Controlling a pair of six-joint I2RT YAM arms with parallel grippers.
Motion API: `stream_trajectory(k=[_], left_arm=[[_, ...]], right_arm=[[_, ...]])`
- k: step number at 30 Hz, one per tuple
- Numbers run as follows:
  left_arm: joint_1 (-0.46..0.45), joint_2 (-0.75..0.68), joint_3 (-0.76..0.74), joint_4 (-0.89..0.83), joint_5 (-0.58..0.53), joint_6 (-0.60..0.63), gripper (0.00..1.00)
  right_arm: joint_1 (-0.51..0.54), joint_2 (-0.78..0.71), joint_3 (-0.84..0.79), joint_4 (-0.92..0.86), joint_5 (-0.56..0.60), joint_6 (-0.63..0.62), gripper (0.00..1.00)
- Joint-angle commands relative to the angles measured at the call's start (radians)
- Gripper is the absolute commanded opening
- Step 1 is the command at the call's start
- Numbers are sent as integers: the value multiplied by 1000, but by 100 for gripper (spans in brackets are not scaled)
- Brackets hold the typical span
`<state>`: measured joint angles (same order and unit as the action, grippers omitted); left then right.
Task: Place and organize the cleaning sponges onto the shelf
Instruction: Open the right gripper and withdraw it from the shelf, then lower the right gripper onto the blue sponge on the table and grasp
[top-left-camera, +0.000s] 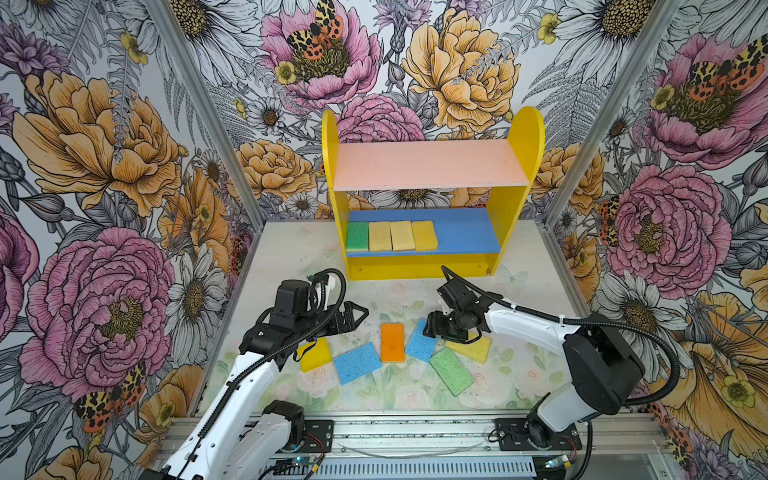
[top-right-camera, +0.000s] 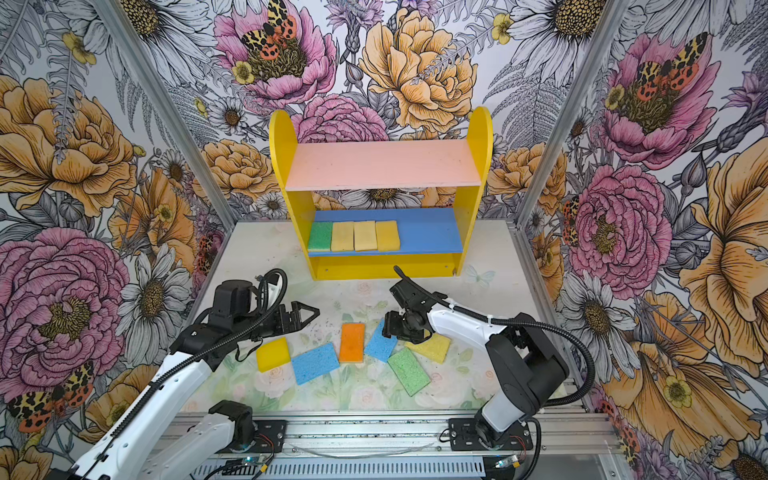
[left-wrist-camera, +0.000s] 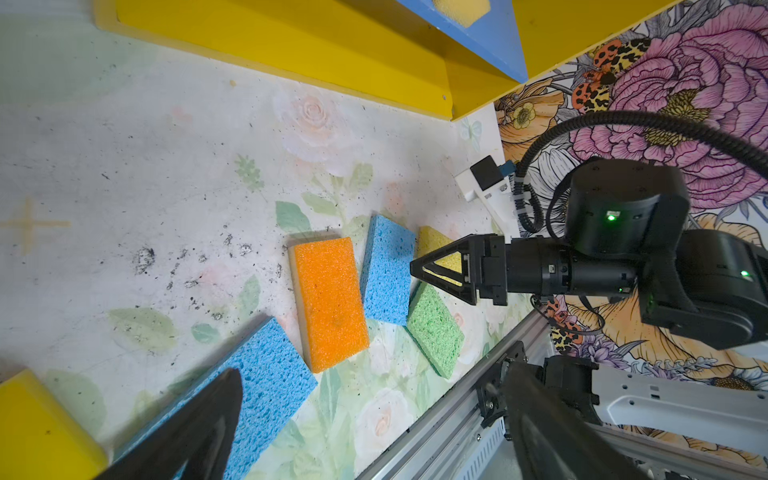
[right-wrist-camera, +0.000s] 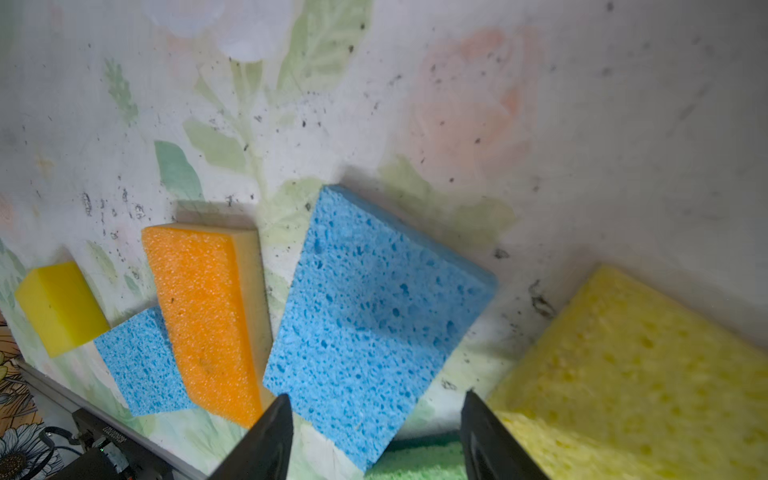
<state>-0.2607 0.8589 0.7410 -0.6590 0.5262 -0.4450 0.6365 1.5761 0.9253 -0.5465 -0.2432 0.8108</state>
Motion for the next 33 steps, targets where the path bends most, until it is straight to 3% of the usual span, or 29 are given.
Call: stream_trajectory(k=[1,8,12,33], left_arm=[[-15,-10,-2,-13,-38,7,99],[-18,-19,-2,-13,-45,8,99],[-18,-20,-2,-12,-44,8,99],[-46,-23,-4,-13,-61,5,99]], right_arm=[[6,-26,13,1,51,10,65],[-25,-152,-71,-40,103,35,70],[-42,-189,-94,-43,77,31,71],[34,-18,-64,126,19,83,65]])
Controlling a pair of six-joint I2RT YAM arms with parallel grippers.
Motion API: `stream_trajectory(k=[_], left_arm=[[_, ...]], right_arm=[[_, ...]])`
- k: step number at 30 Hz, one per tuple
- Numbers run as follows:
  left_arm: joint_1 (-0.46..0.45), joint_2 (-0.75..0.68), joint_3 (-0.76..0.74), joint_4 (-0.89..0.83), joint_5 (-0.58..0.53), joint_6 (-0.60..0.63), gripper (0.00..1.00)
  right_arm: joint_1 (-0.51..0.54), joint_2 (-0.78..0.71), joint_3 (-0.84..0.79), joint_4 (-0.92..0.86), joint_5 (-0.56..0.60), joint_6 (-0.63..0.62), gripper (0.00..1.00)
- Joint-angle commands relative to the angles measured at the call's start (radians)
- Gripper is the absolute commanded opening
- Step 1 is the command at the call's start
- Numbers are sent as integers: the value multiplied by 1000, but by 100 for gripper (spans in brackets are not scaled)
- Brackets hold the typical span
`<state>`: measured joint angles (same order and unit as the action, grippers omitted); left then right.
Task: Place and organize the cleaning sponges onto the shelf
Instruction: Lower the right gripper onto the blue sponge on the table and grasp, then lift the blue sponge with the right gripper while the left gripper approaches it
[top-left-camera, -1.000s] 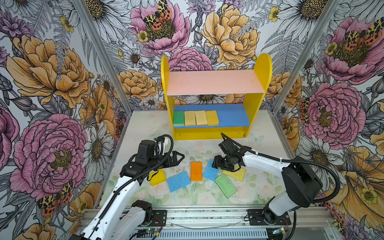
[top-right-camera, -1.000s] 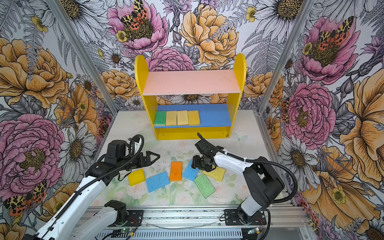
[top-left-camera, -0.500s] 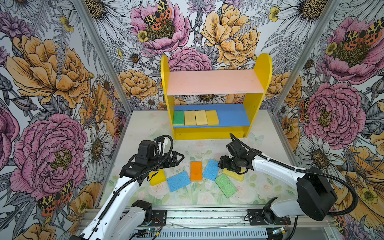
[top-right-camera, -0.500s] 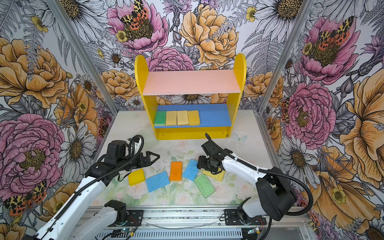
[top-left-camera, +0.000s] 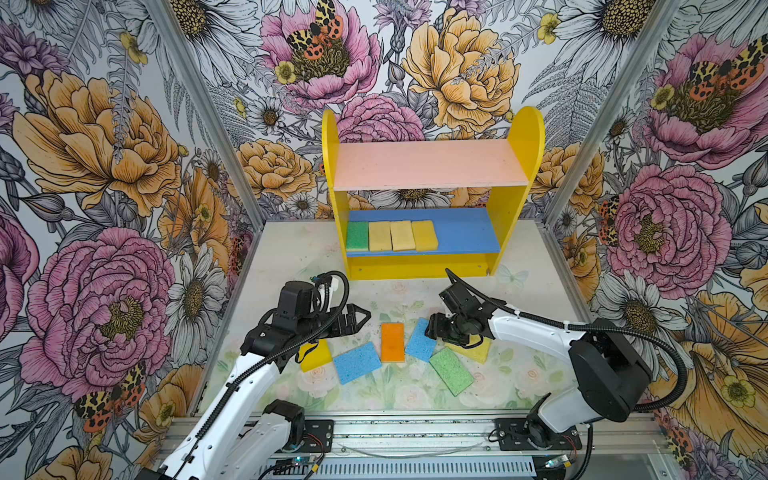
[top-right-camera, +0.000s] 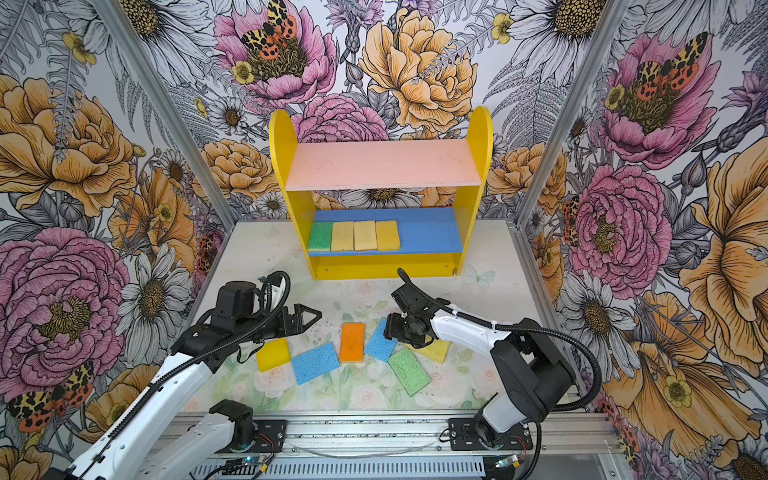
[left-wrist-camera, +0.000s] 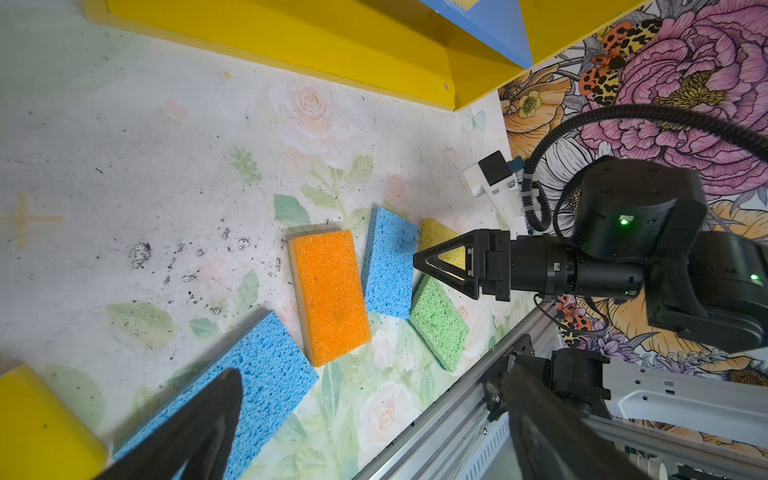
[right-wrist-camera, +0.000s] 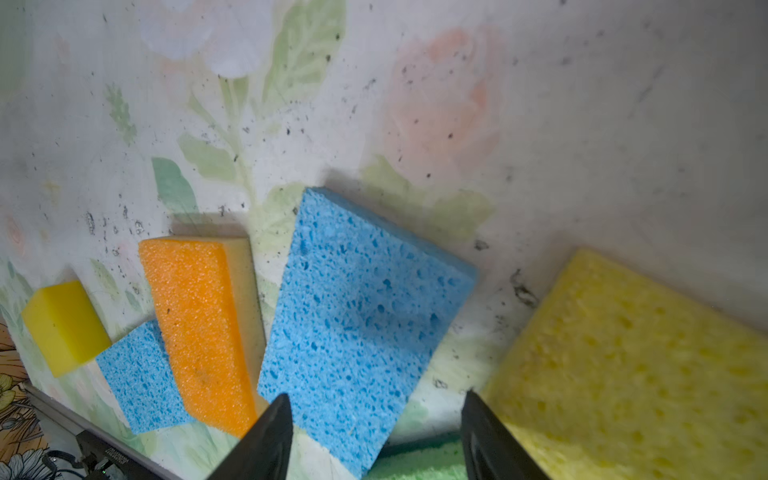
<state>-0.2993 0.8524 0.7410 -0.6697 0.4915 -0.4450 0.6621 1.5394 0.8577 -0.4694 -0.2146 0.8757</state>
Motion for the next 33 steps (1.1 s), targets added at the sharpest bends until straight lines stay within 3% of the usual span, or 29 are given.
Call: stream_trajectory(k=[1,10,20,29,33], left_arm=[[-8,-16,-3,-3,-28,6,99],[-21,-37,-6,-4,-45,3,99],[-31,-53,-8,-5,-57,0,99],[-46,-59,-6,-4,-44,2,99],[-39,-32,-1,11,5,2,99]], right_arm=[[8,26,3,52,-13,22,65],[13,41,-18,61,-7,29,64],[16,114,-5,81,-8,25,54],[5,127,75,80,59,9,14],[-37,101,110,77,12,-36,8]])
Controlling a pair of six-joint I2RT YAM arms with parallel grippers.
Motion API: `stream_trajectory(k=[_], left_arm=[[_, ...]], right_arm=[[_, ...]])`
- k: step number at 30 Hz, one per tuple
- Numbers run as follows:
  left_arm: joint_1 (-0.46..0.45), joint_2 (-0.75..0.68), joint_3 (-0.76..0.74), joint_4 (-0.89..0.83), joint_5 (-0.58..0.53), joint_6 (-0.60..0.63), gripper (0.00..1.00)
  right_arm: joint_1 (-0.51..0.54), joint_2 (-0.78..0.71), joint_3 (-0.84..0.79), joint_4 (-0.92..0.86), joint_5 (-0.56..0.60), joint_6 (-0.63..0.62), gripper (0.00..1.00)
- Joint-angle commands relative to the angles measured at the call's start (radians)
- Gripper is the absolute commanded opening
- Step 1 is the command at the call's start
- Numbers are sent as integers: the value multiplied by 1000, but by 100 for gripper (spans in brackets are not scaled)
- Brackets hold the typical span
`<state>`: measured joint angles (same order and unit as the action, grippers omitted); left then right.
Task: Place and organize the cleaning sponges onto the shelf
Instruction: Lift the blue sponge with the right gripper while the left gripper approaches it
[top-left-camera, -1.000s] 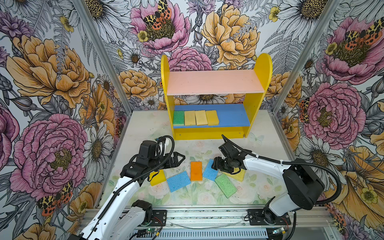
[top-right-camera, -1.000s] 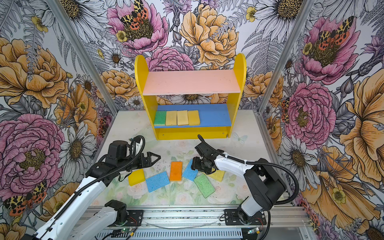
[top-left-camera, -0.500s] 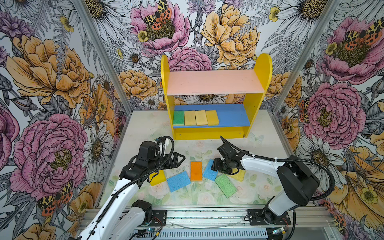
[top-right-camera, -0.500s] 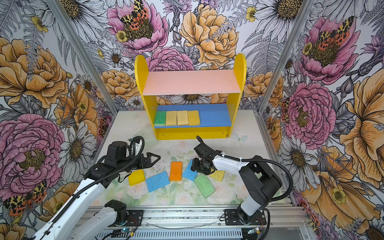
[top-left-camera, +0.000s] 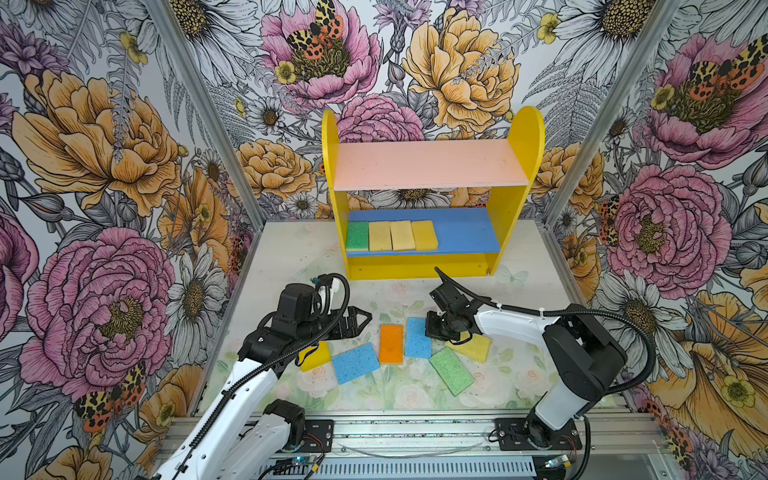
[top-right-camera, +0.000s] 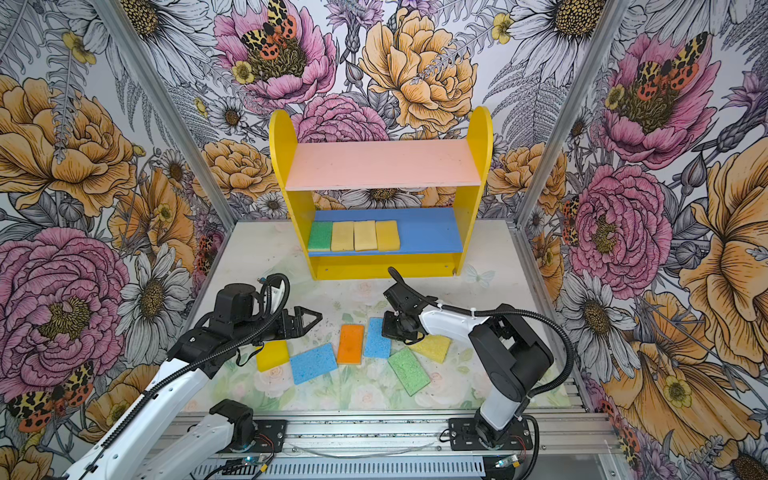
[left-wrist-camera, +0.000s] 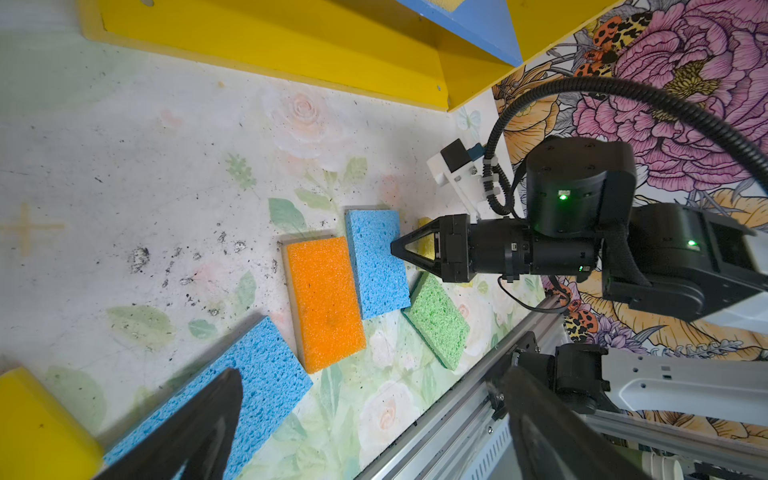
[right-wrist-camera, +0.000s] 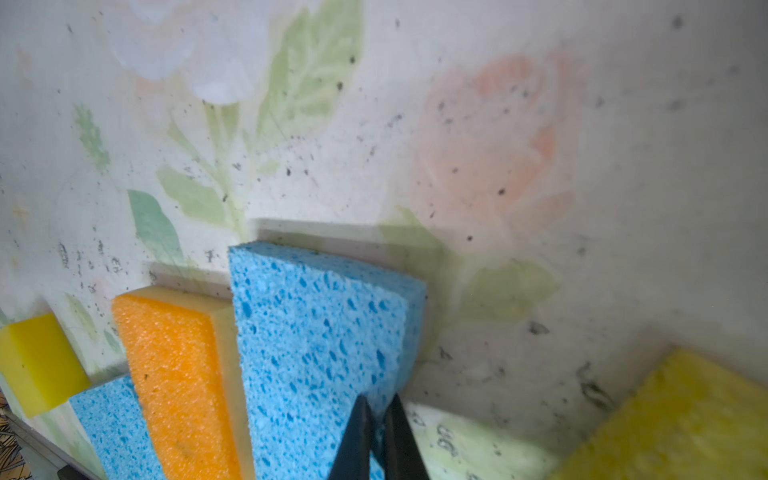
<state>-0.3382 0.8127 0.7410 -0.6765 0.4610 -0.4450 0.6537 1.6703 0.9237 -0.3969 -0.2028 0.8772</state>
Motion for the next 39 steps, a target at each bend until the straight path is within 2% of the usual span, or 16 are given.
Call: stream_trajectory(k=[1,4,8,11,14,21,24,26,30,33,34,37,39], left_arm=[[8,23,4,26,57,-2,99],[37,56,-17,115,150,-75,99],[34,74,-106,421,249,-280,99],[4,101,-148,604,277,-384,99],[-42,144,-137,623,250,-381,99],[-99,198,-106,667,210,-392,98],[-109,202,-98,701,197,-411,85],[-118,212,-86,703,186,-412,67],[-136,249,-71,715,180,-412,48],[-139,269,-74,738,171,-421,21],[-139,275,-73,747,164,-425,13],[-139,295,-71,779,161,-440,1],[-135,306,-71,787,156,-447,0]], right_arm=[[-43,-43,50,4,-15,-51,7],[-85,-97,55,4,-68,-96,5],[-110,-157,76,4,-179,-165,5],[-117,-200,94,5,-269,-191,4],[-111,-227,120,5,-366,-217,4],[-82,-274,161,5,-434,-230,4],[-55,-274,177,5,-460,-238,4],[-42,-276,183,4,-464,-238,4],[-34,-283,187,4,-460,-233,4],[-35,-288,184,5,-454,-230,5],[-37,-288,182,6,-453,-227,10],[-48,-300,168,4,-429,-205,28],[-78,-327,141,3,-397,-166,40]])
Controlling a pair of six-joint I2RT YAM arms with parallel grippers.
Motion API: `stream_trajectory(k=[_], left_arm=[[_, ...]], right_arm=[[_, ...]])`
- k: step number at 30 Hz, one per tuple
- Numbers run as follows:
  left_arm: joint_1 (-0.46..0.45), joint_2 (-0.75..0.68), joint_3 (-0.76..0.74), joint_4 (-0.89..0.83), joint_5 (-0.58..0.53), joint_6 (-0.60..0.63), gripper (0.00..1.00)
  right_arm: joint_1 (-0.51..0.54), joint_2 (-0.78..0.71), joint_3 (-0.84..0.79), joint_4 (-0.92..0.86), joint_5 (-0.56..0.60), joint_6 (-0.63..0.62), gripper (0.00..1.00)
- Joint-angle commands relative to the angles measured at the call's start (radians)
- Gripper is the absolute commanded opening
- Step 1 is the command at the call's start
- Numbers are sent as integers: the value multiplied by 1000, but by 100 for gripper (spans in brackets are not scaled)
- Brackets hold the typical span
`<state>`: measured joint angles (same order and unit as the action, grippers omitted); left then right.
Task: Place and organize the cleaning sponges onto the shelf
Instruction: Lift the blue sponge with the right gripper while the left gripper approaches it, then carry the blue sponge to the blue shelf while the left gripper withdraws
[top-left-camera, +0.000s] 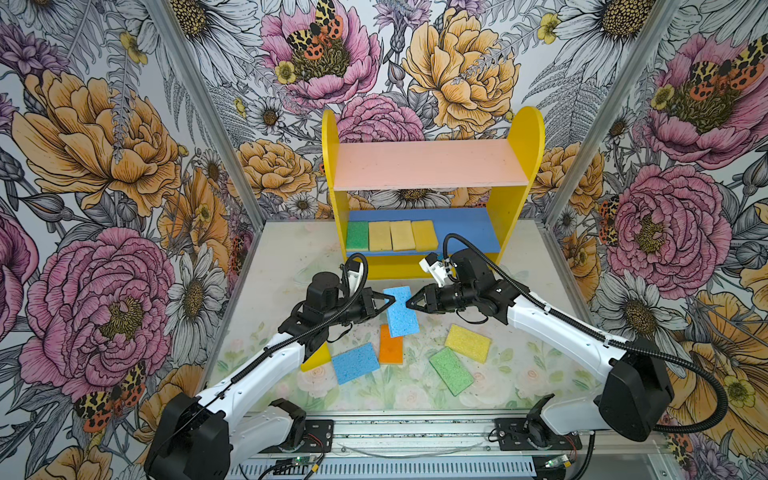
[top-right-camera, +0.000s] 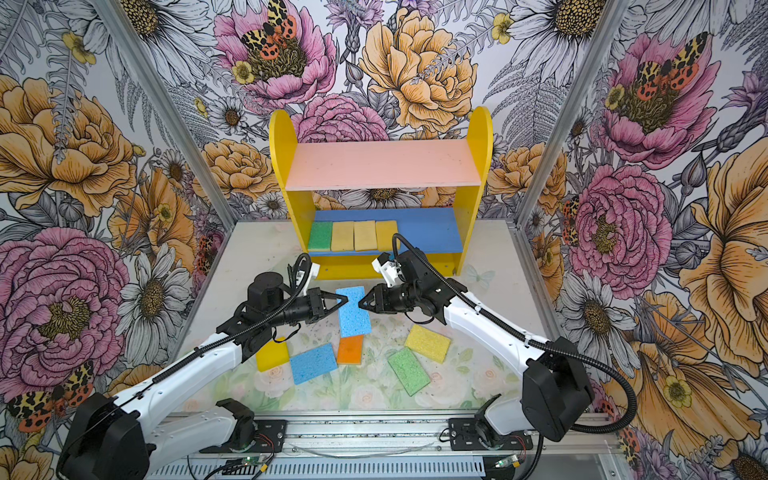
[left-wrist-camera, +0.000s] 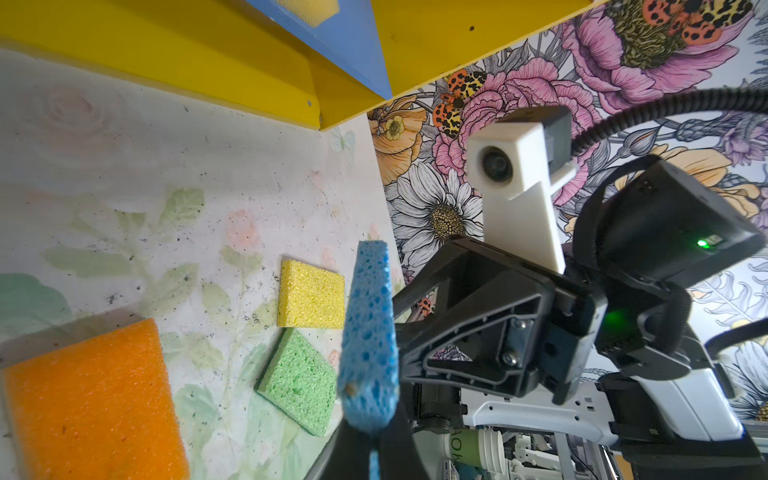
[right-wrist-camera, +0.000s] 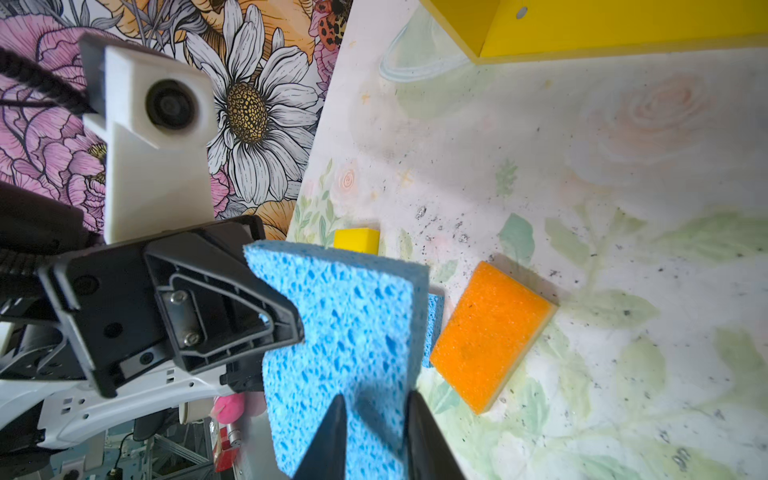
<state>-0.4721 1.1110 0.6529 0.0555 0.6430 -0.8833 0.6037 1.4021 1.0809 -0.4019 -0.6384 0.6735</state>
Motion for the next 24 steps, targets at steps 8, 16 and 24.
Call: stream_trajectory(k=[8,16,24], left_arm=[[103,-26,-92,263,-52,-166,3],[100,23,-97,414,1,-234,2],[98,9,-95,425,11,-245,1]], right_arm=[[-91,-241,-140,11,121,160,70],[15,-184,-77,15,74,157,74],[89,-130,-56,64,115,170,67]])
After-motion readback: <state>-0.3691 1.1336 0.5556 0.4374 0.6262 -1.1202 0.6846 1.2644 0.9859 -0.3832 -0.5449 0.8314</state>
